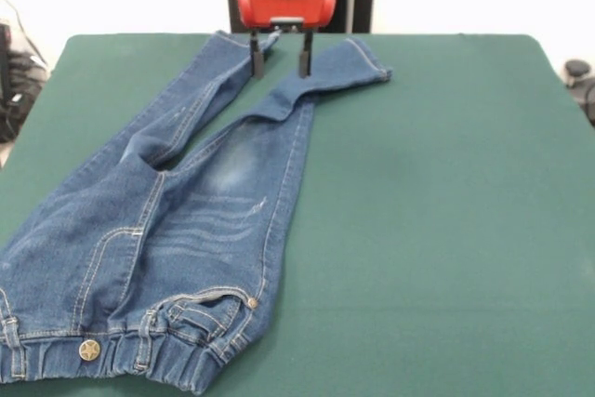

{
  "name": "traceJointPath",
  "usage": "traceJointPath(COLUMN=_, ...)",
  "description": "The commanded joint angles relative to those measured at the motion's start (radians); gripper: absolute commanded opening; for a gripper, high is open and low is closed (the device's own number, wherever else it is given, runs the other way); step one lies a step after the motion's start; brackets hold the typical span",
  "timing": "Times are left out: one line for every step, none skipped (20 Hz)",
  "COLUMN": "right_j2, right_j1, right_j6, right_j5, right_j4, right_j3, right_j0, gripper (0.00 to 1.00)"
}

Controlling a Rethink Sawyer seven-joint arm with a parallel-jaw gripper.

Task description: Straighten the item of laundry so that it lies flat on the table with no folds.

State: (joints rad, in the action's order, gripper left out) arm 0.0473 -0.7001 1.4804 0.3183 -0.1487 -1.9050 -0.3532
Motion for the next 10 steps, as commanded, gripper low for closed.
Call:
traceJointPath(right_j2=0.185, right_j1=0.036, right_j6=0.111, right_j5=-0.133, right_j4=-0.009, right_j3=0.01, right_j0=0.004, gripper=1.0)
traceJointPath(right_j2=0.192, right_j1=0.044, right_j6=0.111, right_j5=-0.138, right_j4=-0.01, right_j3=0.008, right_j0=0.001, gripper=1.0)
traceJointPath(right_j2=0.194, right_j1=0.05, right_j6=0.11, right_j5=-0.14, right_j4=-0.014, right_j3=0.008, right_j0=0.002, gripper=1.0)
traceJointPath(right_j2=0.199, right_j1=0.057, right_j6=0.111, right_j5=-0.145, right_j4=-0.015, right_j3=0.006, right_j0=-0.002, gripper=1.0)
traceJointPath(right_j2=0.205, right_j1=0.064, right_j6=0.111, right_j5=-0.151, right_j4=-0.016, right_j3=0.003, right_j0=-0.005, gripper=1.0)
traceJointPath(right_j2=0.211, right_j1=0.069, right_j6=0.11, right_j5=-0.154, right_j4=-0.017, right_j3=-0.001, right_j0=-0.011, gripper=1.0)
traceJointPath(right_j2=0.216, right_j1=0.075, right_j6=0.108, right_j5=-0.152, right_j4=-0.016, right_j3=-0.003, right_j0=-0.014, gripper=1.0)
traceJointPath(right_j2=0.222, right_j1=0.079, right_j6=0.107, right_j5=-0.149, right_j4=-0.014, right_j3=-0.011, right_j0=-0.021, gripper=1.0)
traceJointPath(right_j2=0.224, right_j1=0.084, right_j6=0.105, right_j5=-0.148, right_j4=-0.016, right_j3=-0.012, right_j0=-0.022, gripper=1.0)
traceJointPath(right_j2=0.232, right_j1=0.084, right_j6=0.105, right_j5=-0.156, right_j4=-0.019, right_j3=-0.019, right_j0=-0.028, gripper=1.0)
